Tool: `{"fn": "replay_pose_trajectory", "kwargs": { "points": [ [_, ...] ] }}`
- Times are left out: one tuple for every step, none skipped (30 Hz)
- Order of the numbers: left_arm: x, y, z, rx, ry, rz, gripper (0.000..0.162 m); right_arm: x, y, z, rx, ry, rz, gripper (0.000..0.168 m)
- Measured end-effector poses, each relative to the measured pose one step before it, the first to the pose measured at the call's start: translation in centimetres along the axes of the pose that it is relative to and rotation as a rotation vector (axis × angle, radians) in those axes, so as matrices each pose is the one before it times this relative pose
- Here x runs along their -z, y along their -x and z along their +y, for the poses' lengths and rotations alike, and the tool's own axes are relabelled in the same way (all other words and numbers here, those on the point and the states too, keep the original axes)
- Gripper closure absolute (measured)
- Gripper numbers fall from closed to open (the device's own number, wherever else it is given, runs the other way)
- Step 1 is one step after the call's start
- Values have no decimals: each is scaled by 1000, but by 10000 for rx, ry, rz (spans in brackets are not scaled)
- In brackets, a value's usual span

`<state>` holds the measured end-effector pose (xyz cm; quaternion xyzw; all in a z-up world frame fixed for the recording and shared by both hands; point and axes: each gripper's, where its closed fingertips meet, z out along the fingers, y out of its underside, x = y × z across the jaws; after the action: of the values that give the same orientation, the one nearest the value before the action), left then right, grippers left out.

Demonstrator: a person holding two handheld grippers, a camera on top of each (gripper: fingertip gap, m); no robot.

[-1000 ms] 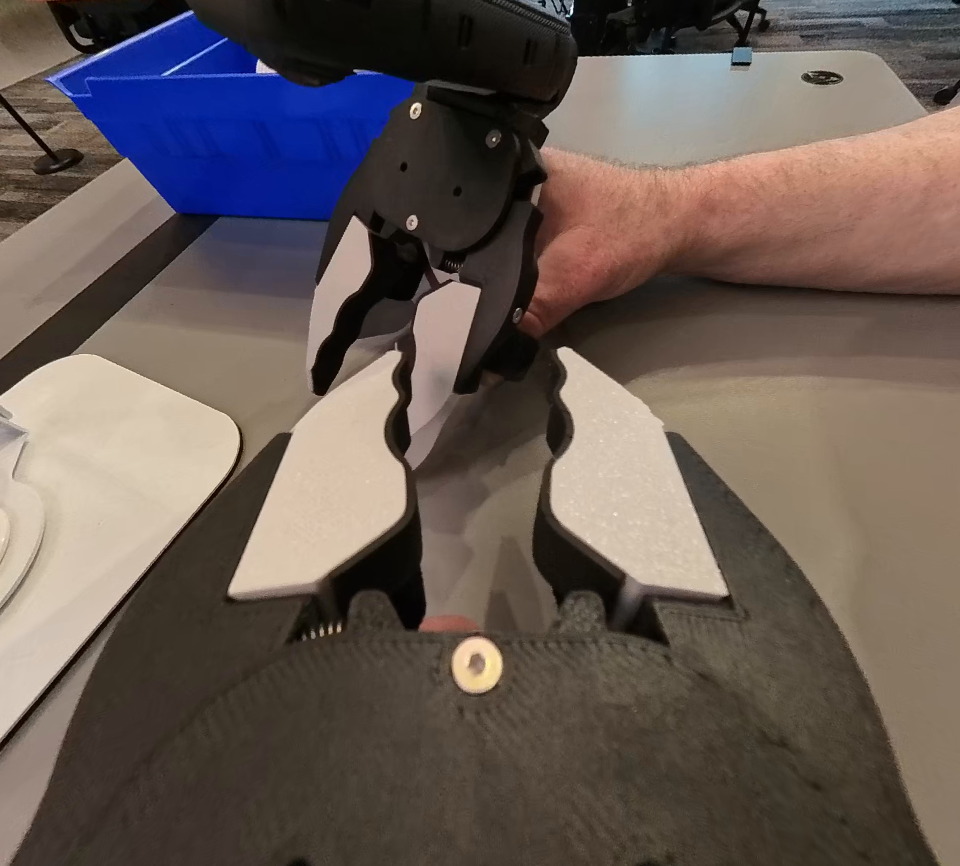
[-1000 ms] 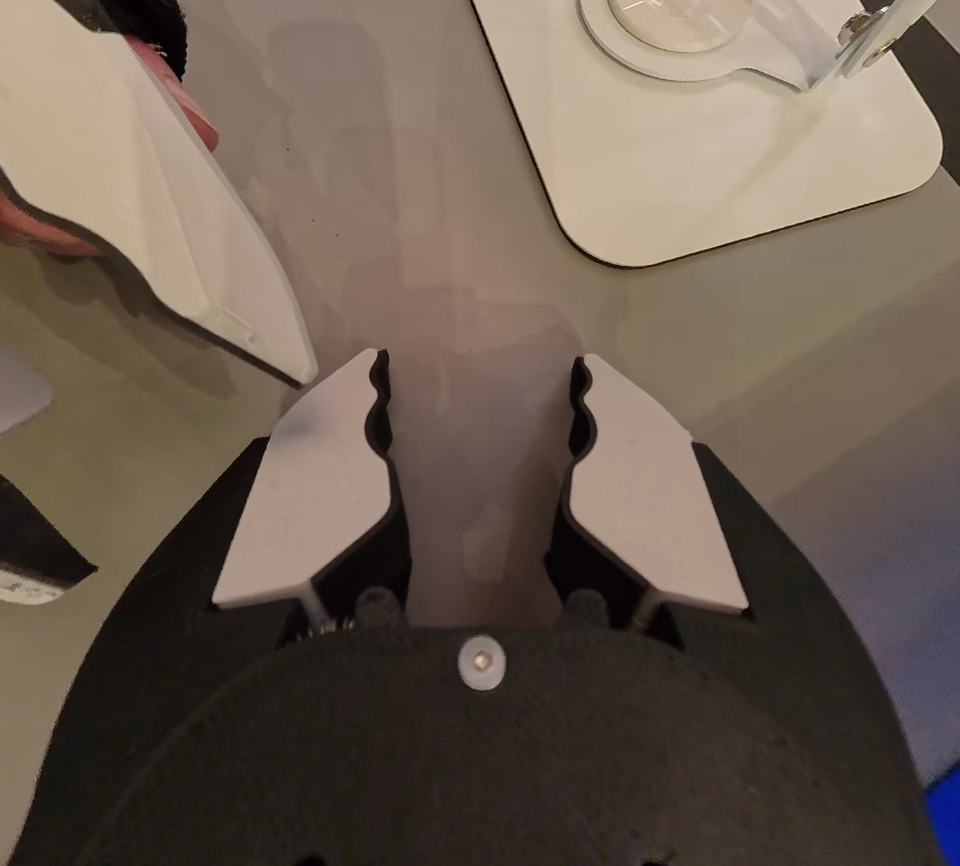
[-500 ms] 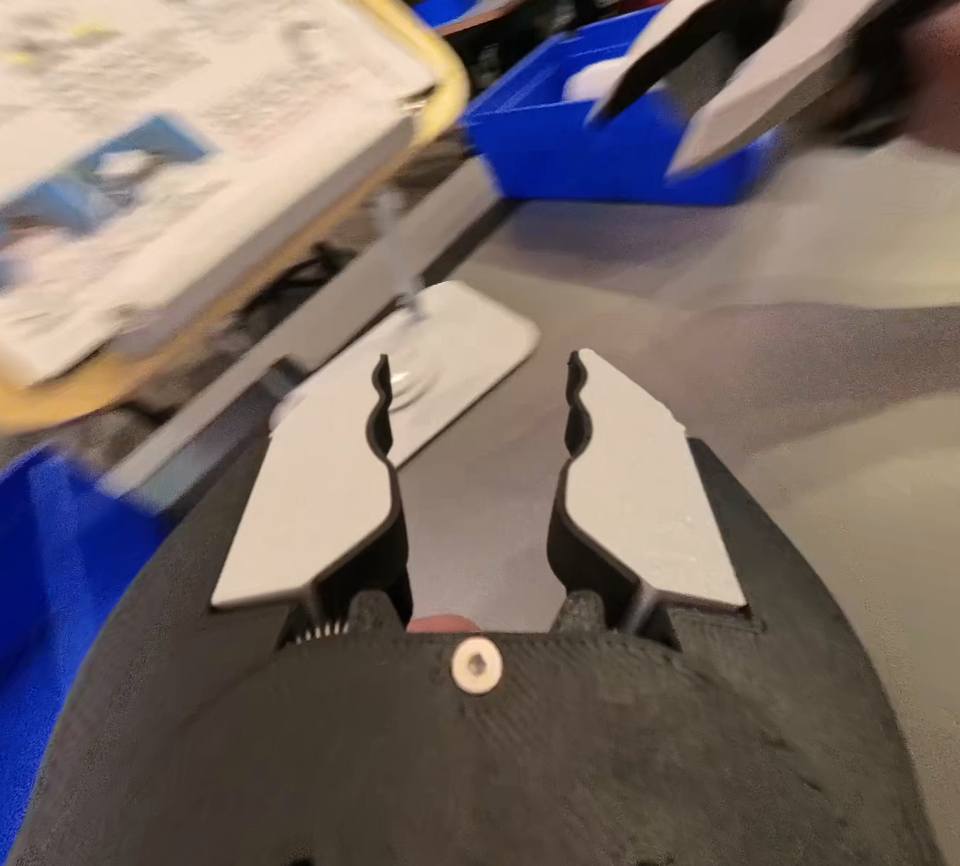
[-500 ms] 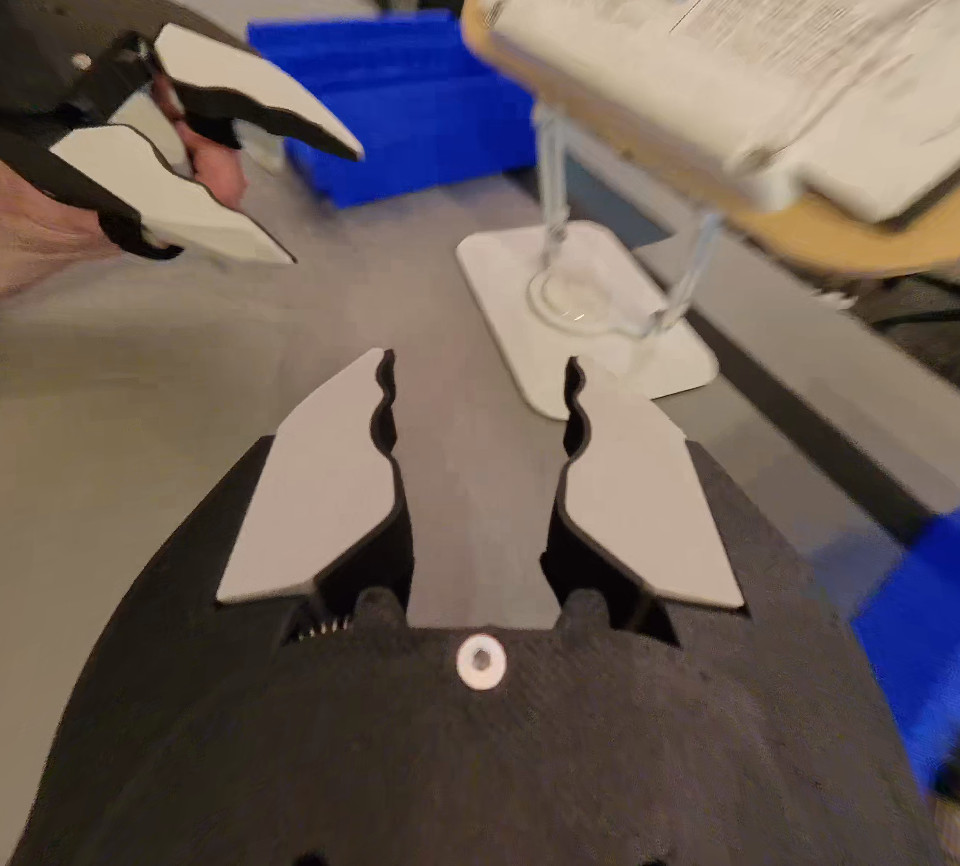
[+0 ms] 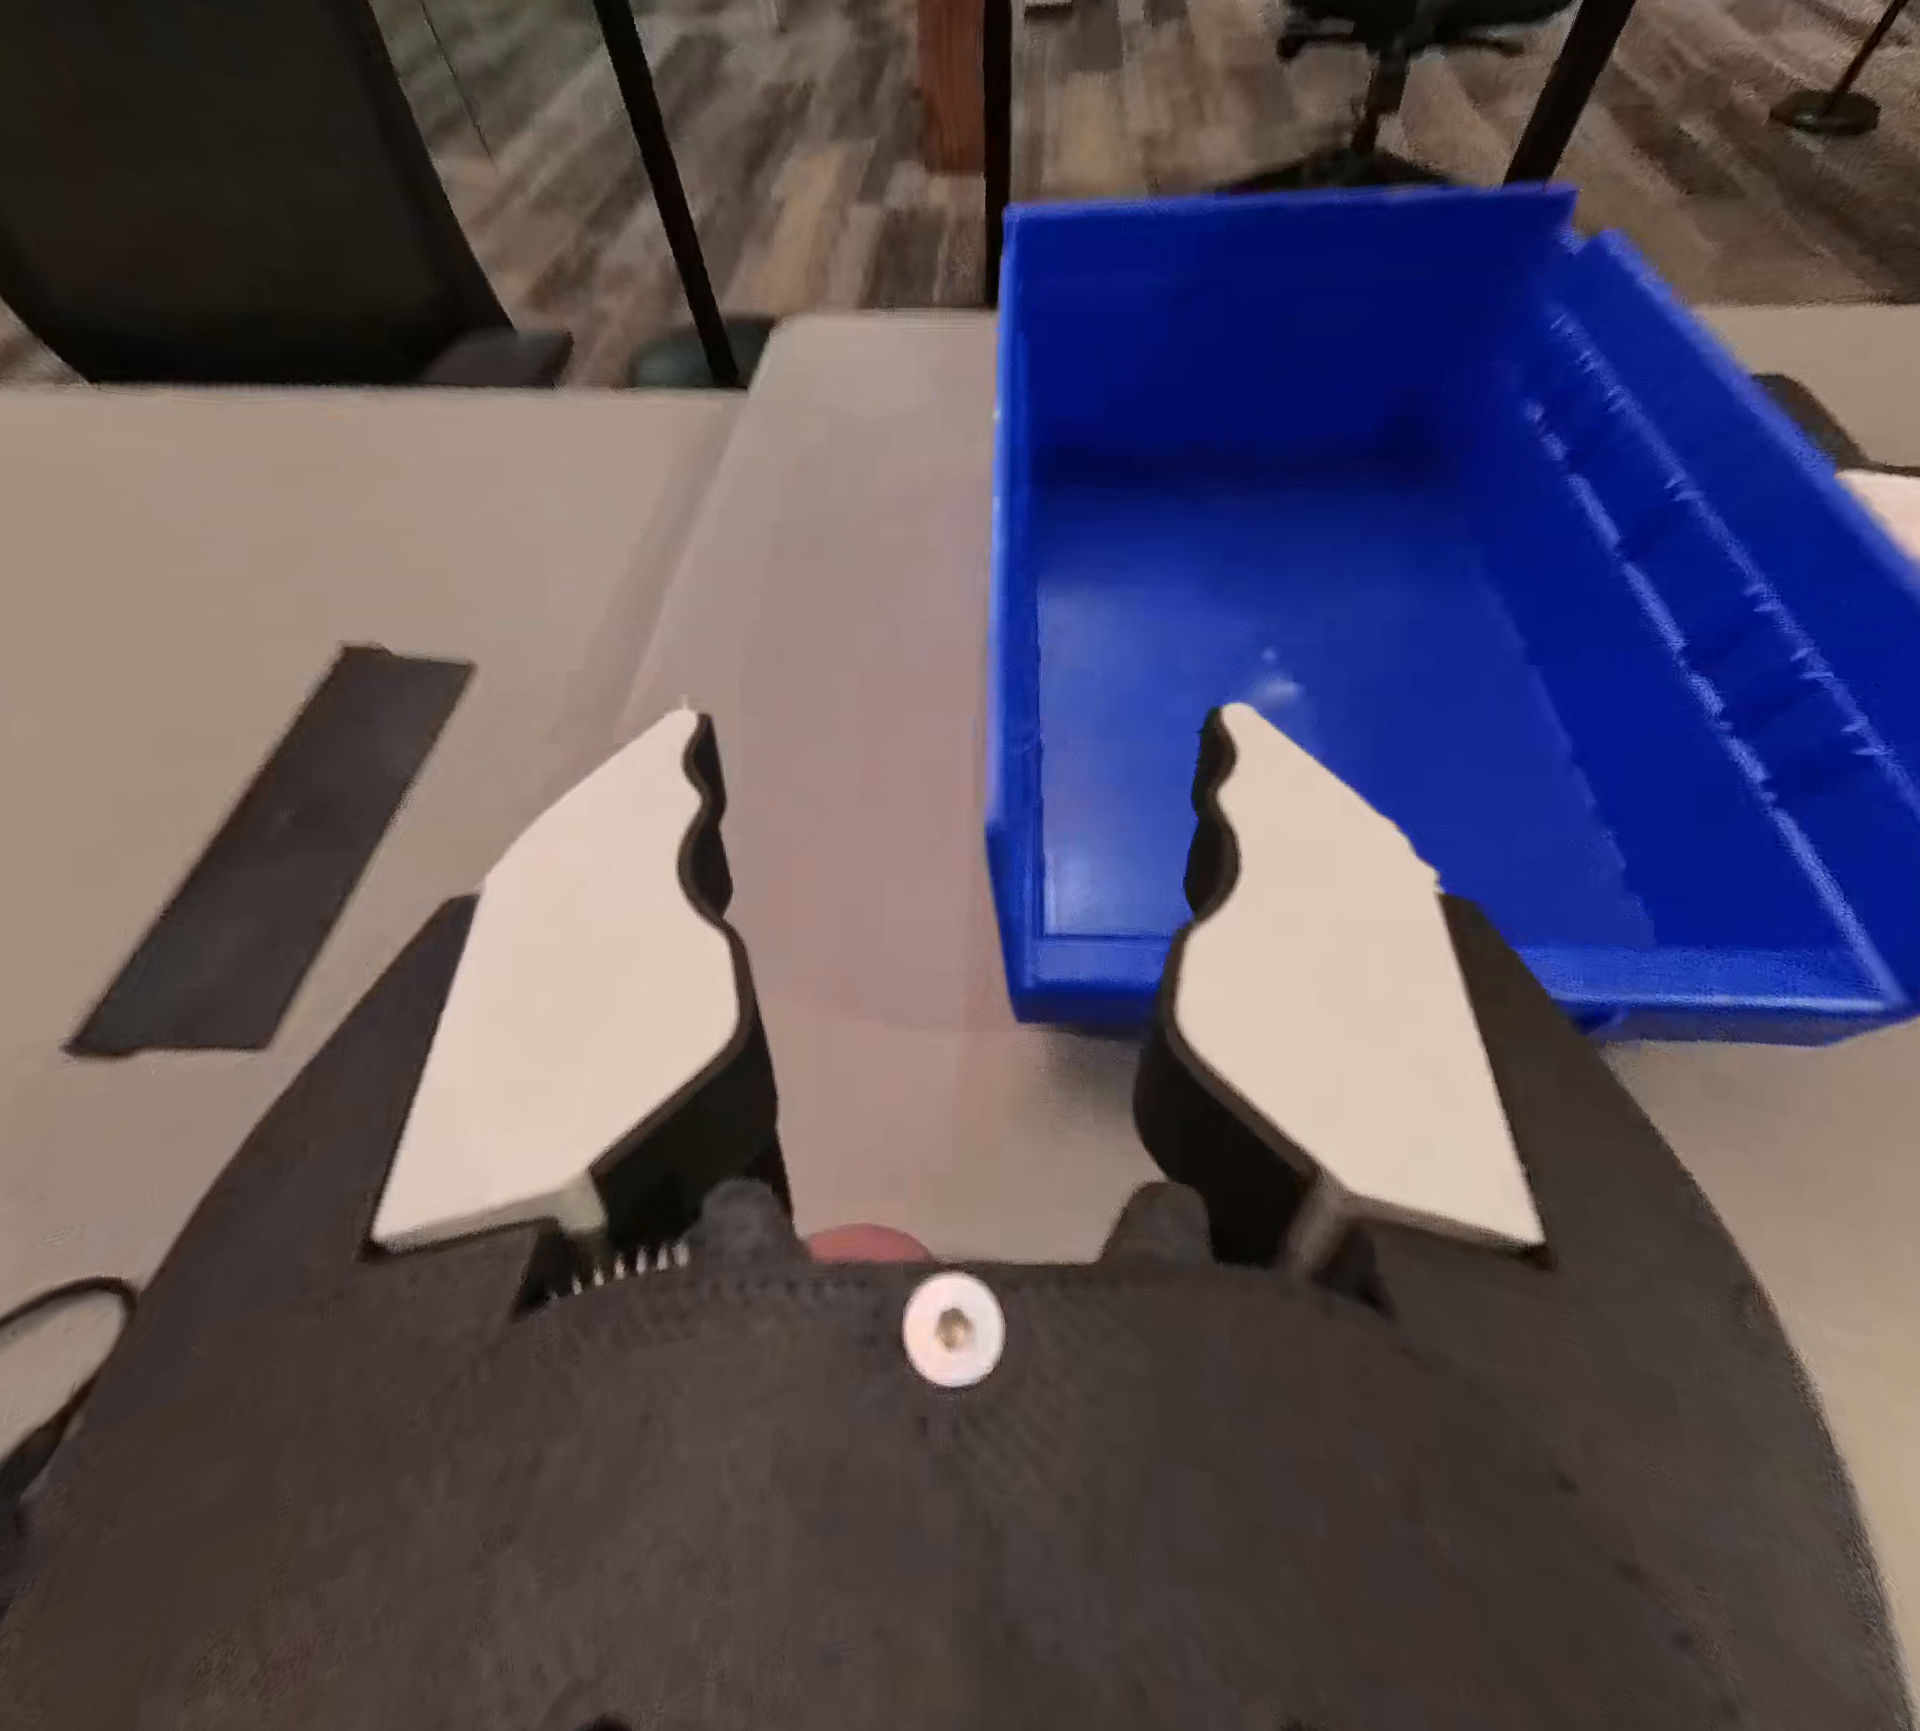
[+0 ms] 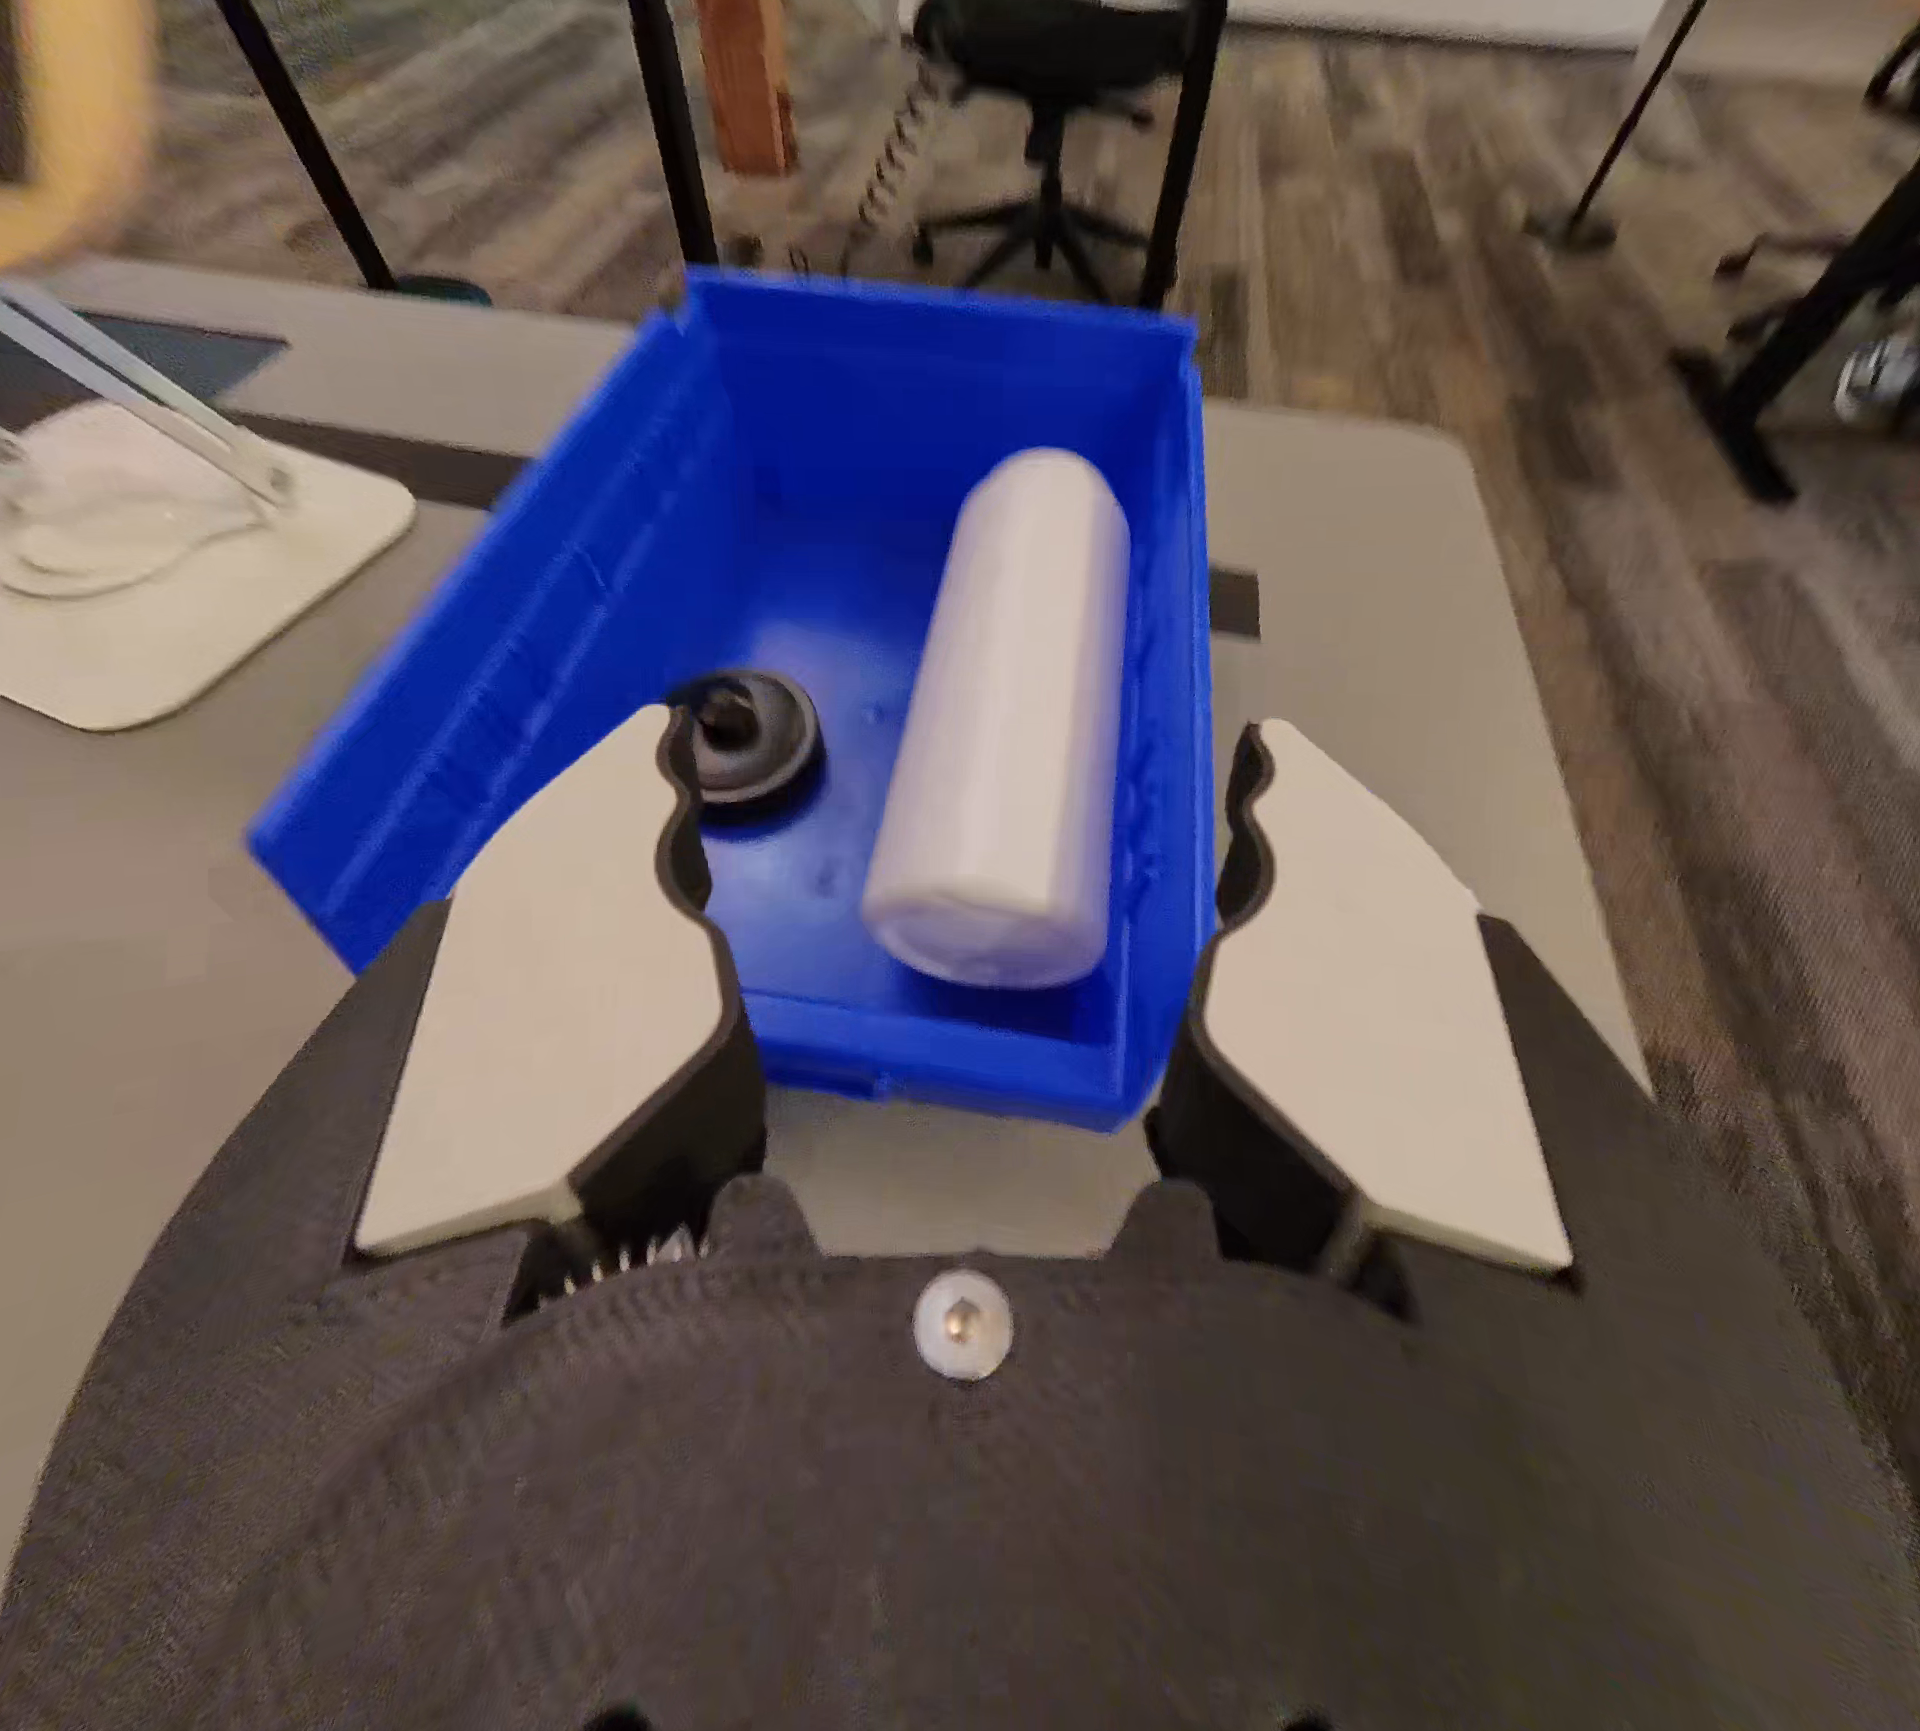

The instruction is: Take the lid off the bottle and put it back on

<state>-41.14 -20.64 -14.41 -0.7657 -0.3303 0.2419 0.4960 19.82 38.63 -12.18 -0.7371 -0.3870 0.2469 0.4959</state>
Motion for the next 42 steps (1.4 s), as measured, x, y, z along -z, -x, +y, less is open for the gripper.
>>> {"fn": "replay_pose_trajectory", "kwargs": {
  "points": [
    [-840, 185, 1092, 199, 418, 179, 79, -806, -472, 1368, -202, 505, -80, 71],
    [-784, -134, 1005, 86, 482, 237, 81, -797, -431, 1288, -192, 515, -33, 70],
    [-720, -216, 770, -23, 369, 185, 84, -680, -492, 1095, -159, 437, 62, 70],
    [-650, -99, 501, -40, 228, 58, 86, -546, -372, 730, -148, 235, 20, 73],
    [-572, -83, 316, 9, 123, 37, 86, -379, -379, 326, -170, -4, 36, 78],
    [-520, -174, 159, 41, 32, 91, 87, -264, -481, 178, -144, -75, 101, 86],
    [-511, -91, 213, 25, 77, 68, 88, -117, -598, 81, -62, -46, 179, 93],
    [-480, 22, 282, 33, 144, 17, 89, -49, -585, -20, 14, -95, 164, 102],
    [-389, 130, 199, 62, 96, -39, 89, -65, -597, 5, -24, -29, 147, 104],
    [-297, -11, 72, 75, 1, 43, 89, -32, -524, -4, -65, 28, 125, 99],
    [-228, -148, 6, 77, -33, 120, 91, 6, -353, -40, -29, 20, 59, 95],
    [-130, -175, -77, 84, -51, 156, 93, -52, -213, 40, 14, 68, 5, 96],
    [-61, -83, -143, 89, -95, 107, 97, -204, -131, 203, 38, 162, -33, 97],
    [-46, -24, -115, 85, -58, 69, 99, -316, -126, 302, -8, 191, -46, 97],
    [-53, -97, -59, 64, -17, 106, 101, -214, -224, 69, -120, 1, -3, 95],
    [-48, -160, -76, 22, -20, 132, 104, -148, -206, 56, -143, -60, -43, 101],
    [-35, -176, -48, -3, -5, 121, 108, -211, -171, 195, -131, 66, -87, 105],
    [-50, -324, -14, -48, 29, 179, 113, -188, -228, 174, -182, 28, -81, 108],
    [-70, -453, -6, -75, 40, 237, 119, -231, -78, 225, -153, 42, -162, 112],
    [-55, -364, -69, -51, 12, 168, 127, -215, 139, 174, -116, 13, -291, 120],
    [-27, -131, -133, -9, -28, 30, 134, -113, 157, -77, -145, -108, -260, 127],
    [-43, 65, -63, -18, 20, -75, 136, -92, 137, 26, -32, 12, -157, 135],
    [-22, 83, -22, 6, 59, -20, 140, -107, 317, 77, 145, 81, -211, 147],
    [60, 134, 6, 17, 54, 31, 148, -87, 364, 11, 186, 42, -181, 161],
    [101, -16, 7, -46, 5, 164, 155, -55, -55, 7, 118, 16, 90, 162],
    [18, -114, 35, -33, -21, 137, 155, 7, -23, 26, 109, 43, 0, 162],
    [81, -58, 69, -87, 25, 57, 155, 35, 37, 43, 21, 39, -89, 161],
    [111, -115, 118, -173, 103, 28, 155, 38, 88, 57, 11, 24, -121, 161],
    [163, -171, 193, -268, 154, 51, 156, 66, 52, 70, 93, 34, -51, 161],
    [218, -226, 202, -317, 120, 90, 156, 86, 35, 99, 139, 57, 21, 161],
    [252, -295, 255, -242, 99, 178, 156, 114, 78, 113, 103, 69, 1, 161],
    [334, -262, 301, -202, 97, 202, 156, 117, 107, 127, 55, 53, -43, 161],
    [394, -273, 325, -216, 70, 214, 156, 154, 110, 127, 22, 18, -76, 161],
    [440, -297, 353, -213, 30, 242, 156, 181, 129, 157, 20, 18, -101, 161],
    [484, -273, 376, -111, 34, 268, 156, 189, 148, 174, 42, 25, -103, 161],
    [524, -332, 427, -69, 54, 334, 156, 207, 189, 180, 75, 30, -91, 162],
    [539, -367, 467, -76, 73, 354, 156, 202, 226, 191, 97, 36, -92, 162],
    [560, -388, 462, -169, 67, 320, 156, 201, 257, 196, 86, 46, -120, 162],
    [582, -531, 495, -320, 59, 339, 156, 214, 258, 213, 71, 65, -145, 162],
    [571, -586, 524, -248, 70, 378, 156, 209, 267, 216, 86, 52, -149, 161],
    [572, -676, 521, -71, 75, 447, 156, 202, 308, 196, 126, 29, -144, 162],
    [530, -744, 524, -80, 77, 442, 155, 175, 336, 196, 154, 45, -153, 162]
  ]
}}
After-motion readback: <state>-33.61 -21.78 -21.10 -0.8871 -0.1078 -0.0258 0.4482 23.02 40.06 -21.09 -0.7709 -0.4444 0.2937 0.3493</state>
